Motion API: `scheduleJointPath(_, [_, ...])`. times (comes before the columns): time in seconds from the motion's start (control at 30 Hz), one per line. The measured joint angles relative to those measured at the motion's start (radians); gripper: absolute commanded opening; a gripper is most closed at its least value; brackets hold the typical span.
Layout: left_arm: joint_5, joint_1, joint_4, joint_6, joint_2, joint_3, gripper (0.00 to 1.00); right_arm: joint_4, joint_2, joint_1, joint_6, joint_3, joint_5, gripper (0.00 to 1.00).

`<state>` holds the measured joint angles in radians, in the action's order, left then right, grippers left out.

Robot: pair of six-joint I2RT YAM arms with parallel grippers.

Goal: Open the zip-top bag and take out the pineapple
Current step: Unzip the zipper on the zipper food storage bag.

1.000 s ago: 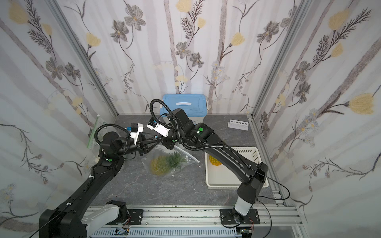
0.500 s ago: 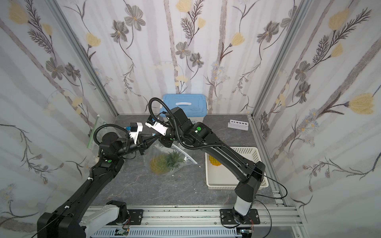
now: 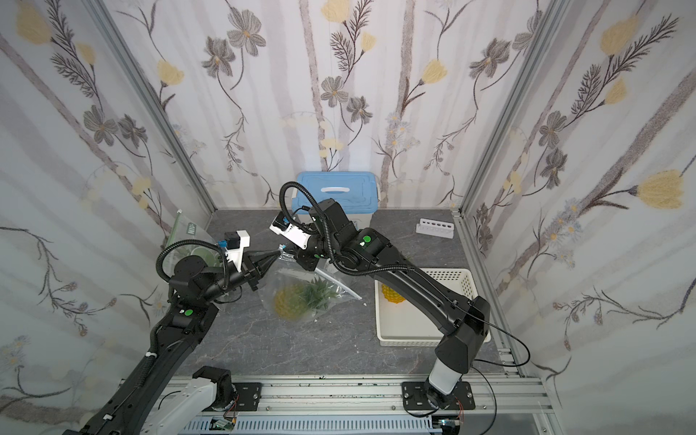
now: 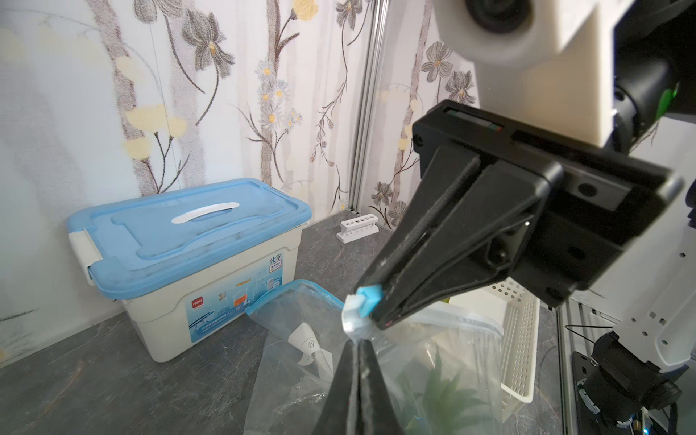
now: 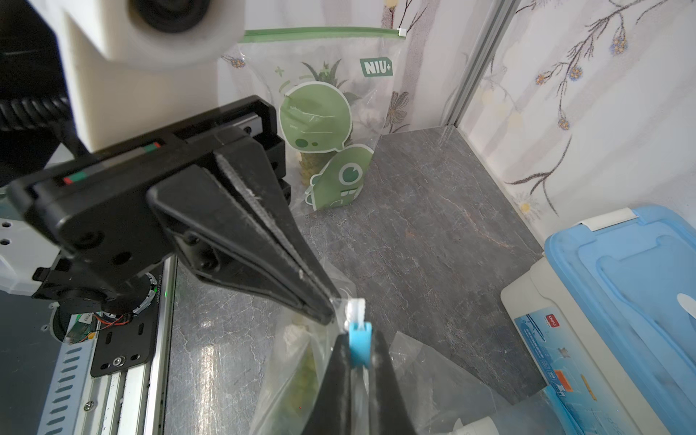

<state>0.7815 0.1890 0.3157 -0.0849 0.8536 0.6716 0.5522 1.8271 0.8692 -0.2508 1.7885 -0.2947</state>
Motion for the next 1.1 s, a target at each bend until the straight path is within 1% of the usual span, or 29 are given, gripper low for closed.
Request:
scheduleJointPath(0.13, [-0.011,0.000,0.003,-0.002,0.001,-0.002,0.00,-0.006,-0.017,-0.001,0.000,-0.020,0.003,0.00])
scheduleJointPath(0.33, [-0.081,-0.008,0.004,-0.006,-0.001,-0.006,0.00,0.005,-0.035,-0.005,-0.001,-0.036,0.024,0.00])
scheduleJointPath(0.47, [-0.083,-0.010,0.005,-0.015,0.005,-0.007,0.00,0.005,-0.038,-0.004,-0.001,-0.037,0.024,0.00])
scheduleJointPath(0.5, [-0.082,-0.010,0.010,-0.020,0.007,-0.008,0.01,0.005,-0.039,-0.003,-0.001,-0.037,0.023,0.00])
scheduleJointPath(0.6, [-0.040,-0.014,0.037,-0.023,0.014,-0.014,0.17,0.005,-0.039,-0.002,-0.001,-0.037,0.010,0.00])
scheduleJointPath(0.67, [0.010,-0.014,0.050,-0.019,0.016,-0.011,0.34,0.005,-0.039,-0.001,-0.001,-0.037,0.009,0.00])
scheduleJointPath(0.7, [0.035,-0.014,0.049,-0.011,0.017,-0.004,0.39,0.005,-0.039,-0.001,-0.001,-0.037,0.006,0.00])
scheduleJointPath(0.73, [0.063,-0.014,0.043,0.000,0.020,0.008,0.42,0.005,-0.039,-0.001,-0.001,-0.036,0.003,0.00])
scheduleJointPath(0.77, [0.086,-0.014,0.028,0.014,0.024,0.028,0.43,0.006,-0.039,0.001,-0.002,-0.036,0.002,0.00])
scheduleJointPath(0.83, [0.131,-0.014,-0.004,0.052,0.033,0.069,0.42,0.010,-0.039,0.002,-0.002,-0.034,-0.002,0.00])
scheduleJointPath(0.87, [0.149,-0.013,-0.025,0.072,0.039,0.090,0.40,0.014,-0.039,0.003,-0.002,-0.032,-0.004,0.00])
scheduleJointPath(0.9, [0.161,-0.013,-0.044,0.090,0.045,0.106,0.33,0.020,-0.039,0.005,-0.002,-0.030,-0.006,0.00])
scheduleJointPath(0.93, [0.171,-0.013,-0.063,0.108,0.054,0.121,0.24,0.026,-0.039,0.007,-0.003,-0.027,-0.006,0.00])
scheduleJointPath(0.97, [0.178,-0.013,-0.078,0.119,0.063,0.131,0.18,0.029,-0.039,0.007,-0.003,-0.026,-0.009,0.00])
scheduleJointPath(1.1, [0.191,-0.013,-0.115,0.154,0.101,0.153,0.19,0.035,-0.039,0.008,-0.006,-0.019,-0.013,0.00])
